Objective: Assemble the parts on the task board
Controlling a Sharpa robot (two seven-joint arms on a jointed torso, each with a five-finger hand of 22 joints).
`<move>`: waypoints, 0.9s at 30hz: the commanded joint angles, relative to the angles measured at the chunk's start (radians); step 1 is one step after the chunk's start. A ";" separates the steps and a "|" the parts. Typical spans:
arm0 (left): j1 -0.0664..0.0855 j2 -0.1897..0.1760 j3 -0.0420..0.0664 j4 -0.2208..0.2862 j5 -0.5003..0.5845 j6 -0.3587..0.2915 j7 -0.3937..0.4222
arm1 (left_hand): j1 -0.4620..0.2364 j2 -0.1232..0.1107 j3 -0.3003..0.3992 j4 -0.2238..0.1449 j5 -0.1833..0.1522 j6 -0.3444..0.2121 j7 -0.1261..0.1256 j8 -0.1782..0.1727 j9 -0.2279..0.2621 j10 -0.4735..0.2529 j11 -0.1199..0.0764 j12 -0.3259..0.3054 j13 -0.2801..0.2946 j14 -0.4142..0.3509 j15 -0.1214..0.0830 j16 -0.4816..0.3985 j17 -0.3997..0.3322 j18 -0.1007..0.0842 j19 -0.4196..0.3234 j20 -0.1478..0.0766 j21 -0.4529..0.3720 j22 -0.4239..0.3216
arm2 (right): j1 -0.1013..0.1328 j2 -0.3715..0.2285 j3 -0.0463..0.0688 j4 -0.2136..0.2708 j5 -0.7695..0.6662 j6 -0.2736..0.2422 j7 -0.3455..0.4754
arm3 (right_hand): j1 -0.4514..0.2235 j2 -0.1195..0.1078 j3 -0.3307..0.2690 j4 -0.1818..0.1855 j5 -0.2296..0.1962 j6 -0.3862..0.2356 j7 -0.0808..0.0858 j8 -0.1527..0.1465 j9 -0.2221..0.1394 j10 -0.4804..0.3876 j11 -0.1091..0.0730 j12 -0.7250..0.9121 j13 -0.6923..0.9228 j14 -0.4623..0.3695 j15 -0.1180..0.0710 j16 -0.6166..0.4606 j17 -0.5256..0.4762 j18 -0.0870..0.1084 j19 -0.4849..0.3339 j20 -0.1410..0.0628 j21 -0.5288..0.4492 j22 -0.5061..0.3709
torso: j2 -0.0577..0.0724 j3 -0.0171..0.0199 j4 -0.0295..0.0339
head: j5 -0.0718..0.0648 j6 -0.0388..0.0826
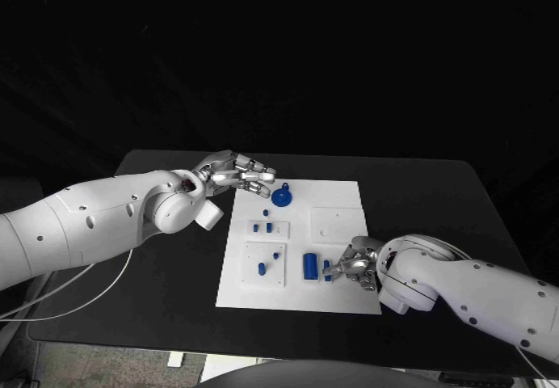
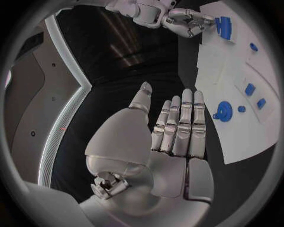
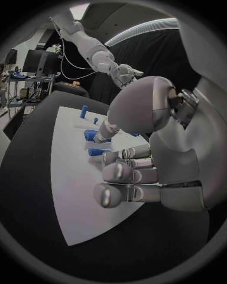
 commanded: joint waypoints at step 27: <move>0.000 0.004 0.000 -0.002 -0.001 0.017 0.005 | -0.007 0.003 0.002 0.006 0.003 -0.009 0.000 0.001 0.000 -0.006 0.000 -0.001 0.001 -0.005 0.002 -0.002 0.001 0.012 -0.008 0.000 0.008 -0.003 | -0.001 0.038 -0.001 -0.061 -0.052 0.037 -0.005 | 0.041 0.085 -0.045 -0.179 0.010 0.036 -0.014 0.004 -0.001 0.020 -0.011 0.021 0.020 0.003 -0.008 0.003 0.000 -0.006 0.057 -0.012 0.005 0.097 | 0.000 -0.0005 0.0000 | -0.003 -0.002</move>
